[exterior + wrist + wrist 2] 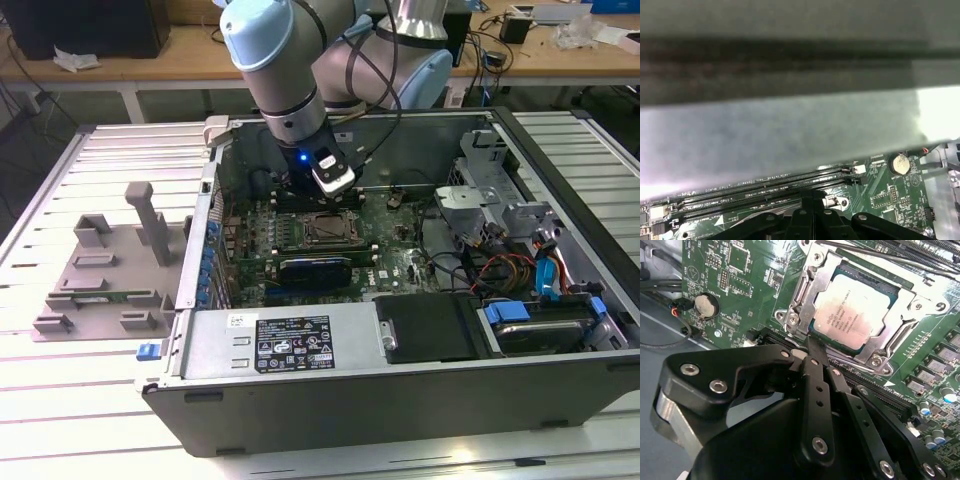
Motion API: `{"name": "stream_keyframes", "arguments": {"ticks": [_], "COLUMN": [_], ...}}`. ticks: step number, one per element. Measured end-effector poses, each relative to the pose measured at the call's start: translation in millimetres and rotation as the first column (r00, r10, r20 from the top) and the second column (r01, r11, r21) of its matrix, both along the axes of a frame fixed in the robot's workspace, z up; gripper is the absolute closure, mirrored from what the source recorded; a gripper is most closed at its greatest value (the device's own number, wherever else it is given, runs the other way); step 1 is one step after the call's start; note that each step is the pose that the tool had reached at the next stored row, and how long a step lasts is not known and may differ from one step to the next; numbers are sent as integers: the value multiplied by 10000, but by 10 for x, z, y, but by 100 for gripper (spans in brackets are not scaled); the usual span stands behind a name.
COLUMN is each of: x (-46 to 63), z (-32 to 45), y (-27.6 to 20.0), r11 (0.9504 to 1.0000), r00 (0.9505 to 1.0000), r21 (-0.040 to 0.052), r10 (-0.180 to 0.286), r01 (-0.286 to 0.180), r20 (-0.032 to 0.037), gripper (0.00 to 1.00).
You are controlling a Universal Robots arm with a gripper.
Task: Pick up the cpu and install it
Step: 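Install the first cpu locking lever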
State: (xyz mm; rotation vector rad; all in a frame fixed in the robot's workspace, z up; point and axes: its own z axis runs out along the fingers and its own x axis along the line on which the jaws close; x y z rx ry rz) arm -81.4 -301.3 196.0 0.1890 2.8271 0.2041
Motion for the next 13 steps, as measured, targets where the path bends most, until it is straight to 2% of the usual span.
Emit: {"name": "stream_keyframes", "arguments": {"ticks": [5, 13], "x": [0, -45], "z": [82, 84], "y": [2, 63], "r11": [10000, 9999], "r00": [10000, 9999], "r21": [1, 5], "r10": [-5, -119], "r01": [5, 119], "r20": [0, 16], "gripper": [89, 89]}}
